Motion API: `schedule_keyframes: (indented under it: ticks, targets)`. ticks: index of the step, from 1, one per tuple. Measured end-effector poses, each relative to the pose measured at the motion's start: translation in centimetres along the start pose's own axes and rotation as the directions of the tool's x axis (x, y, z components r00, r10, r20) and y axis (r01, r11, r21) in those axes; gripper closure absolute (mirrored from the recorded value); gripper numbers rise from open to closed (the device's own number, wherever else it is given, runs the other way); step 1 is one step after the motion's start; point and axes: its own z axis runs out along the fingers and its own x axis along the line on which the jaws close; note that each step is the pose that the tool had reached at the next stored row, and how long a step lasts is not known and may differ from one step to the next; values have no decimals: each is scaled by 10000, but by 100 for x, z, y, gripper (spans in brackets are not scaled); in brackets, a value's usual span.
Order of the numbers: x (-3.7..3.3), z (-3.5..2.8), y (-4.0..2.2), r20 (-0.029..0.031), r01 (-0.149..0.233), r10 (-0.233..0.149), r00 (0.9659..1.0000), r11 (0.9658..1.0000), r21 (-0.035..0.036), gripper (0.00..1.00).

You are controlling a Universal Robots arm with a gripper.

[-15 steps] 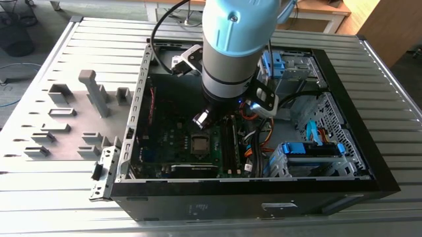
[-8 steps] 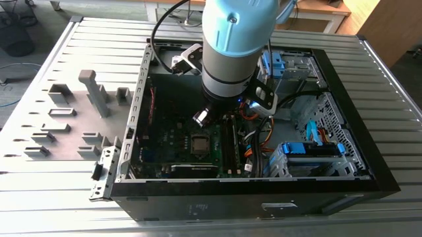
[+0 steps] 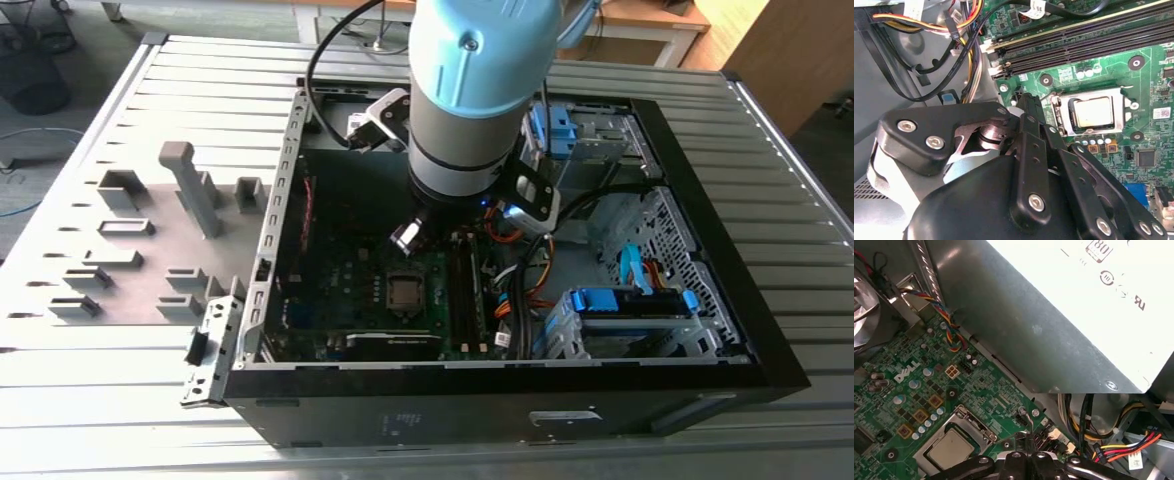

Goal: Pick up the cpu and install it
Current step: 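Close the cpu cover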

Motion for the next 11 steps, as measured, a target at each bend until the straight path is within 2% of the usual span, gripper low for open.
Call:
schedule_keyframes:
  ticks: [11]
  targets:
    - [0,1,1,100,9,-7,9999,9999,-114,89]
